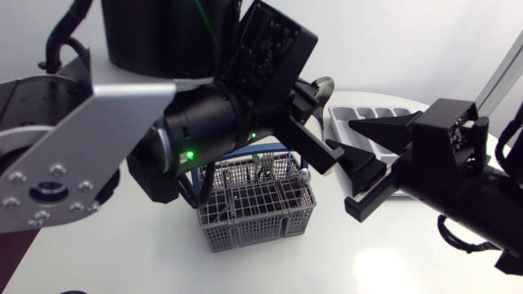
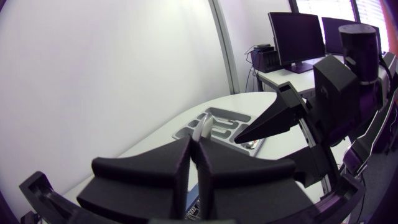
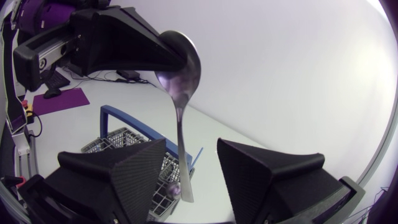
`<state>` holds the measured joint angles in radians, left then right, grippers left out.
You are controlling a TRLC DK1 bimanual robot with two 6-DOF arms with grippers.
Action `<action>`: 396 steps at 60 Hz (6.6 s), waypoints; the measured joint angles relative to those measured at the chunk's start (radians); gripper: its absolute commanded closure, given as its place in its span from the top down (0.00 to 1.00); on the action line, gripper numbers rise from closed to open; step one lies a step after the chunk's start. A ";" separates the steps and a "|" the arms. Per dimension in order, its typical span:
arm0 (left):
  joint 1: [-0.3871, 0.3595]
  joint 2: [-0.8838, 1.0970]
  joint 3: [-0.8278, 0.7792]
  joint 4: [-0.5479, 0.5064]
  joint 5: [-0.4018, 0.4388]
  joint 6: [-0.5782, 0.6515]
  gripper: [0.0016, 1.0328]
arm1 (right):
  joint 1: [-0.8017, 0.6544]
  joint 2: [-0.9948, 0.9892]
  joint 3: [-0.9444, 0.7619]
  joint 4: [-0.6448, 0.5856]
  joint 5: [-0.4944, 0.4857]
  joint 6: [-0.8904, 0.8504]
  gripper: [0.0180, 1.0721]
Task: Unload the cutlery basket into the drawer organizer.
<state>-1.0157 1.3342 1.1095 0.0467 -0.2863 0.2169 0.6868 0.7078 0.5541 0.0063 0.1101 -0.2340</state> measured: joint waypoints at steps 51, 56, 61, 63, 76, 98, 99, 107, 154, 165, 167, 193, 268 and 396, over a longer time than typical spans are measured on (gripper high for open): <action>0.014 0.043 0.071 -0.098 0.012 -0.192 0.06 | 0.098 0.093 -0.046 0.201 0.168 -0.111 0.37; 0.014 0.044 0.077 -0.101 0.016 -0.195 0.06 | 0.098 0.100 -0.046 0.204 0.168 -0.111 0.34; 0.014 0.046 0.078 -0.102 0.019 -0.195 0.06 | 0.098 0.107 -0.046 0.204 0.168 -0.111 0.26; 0.014 0.048 0.078 -0.102 0.019 -0.195 0.06 | 0.098 0.111 -0.046 0.204 0.168 -0.111 0.26; 0.015 0.055 0.079 -0.102 0.019 -0.196 0.06 | 0.098 0.122 -0.046 0.208 0.168 -0.111 0.15; 0.020 0.055 0.079 -0.109 0.019 -0.199 0.06 | 0.098 0.124 -0.046 0.208 0.177 -0.111 0.09; 0.020 0.055 0.079 -0.109 0.019 -0.199 0.06 | 0.098 0.124 -0.046 0.208 0.180 -0.111 0.09; 0.020 0.055 0.079 -0.114 0.019 -0.199 0.08 | 0.098 0.124 -0.046 0.208 0.185 -0.111 0.08; 0.062 0.048 0.156 -0.071 0.027 -0.208 0.60 | 0.054 0.130 -0.046 0.095 0.150 -0.111 0.08; 0.112 0.022 0.156 -0.074 0.027 -0.134 0.61 | -0.189 0.169 -0.040 0.056 0.032 -0.103 0.08; 0.119 0.015 0.156 -0.081 0.026 -0.124 0.61 | -0.235 0.189 -0.035 0.051 0.008 -0.100 0.08; 0.146 -0.105 0.023 -0.166 0.026 0.006 0.64 | -0.612 0.546 0.186 0.046 -0.138 -0.042 0.08; 0.117 -0.198 -0.203 -0.199 0.084 0.049 0.67 | -0.828 1.415 0.969 -0.037 -0.186 0.070 0.08; 0.250 -0.329 -0.585 -0.051 0.334 0.342 0.48 | -0.619 0.552 0.275 -0.163 -0.369 0.003 0.71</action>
<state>-0.7658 1.0050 0.5247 -0.0048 0.0479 0.5587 0.0677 1.2594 0.8288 -0.1566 -0.2588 -0.2306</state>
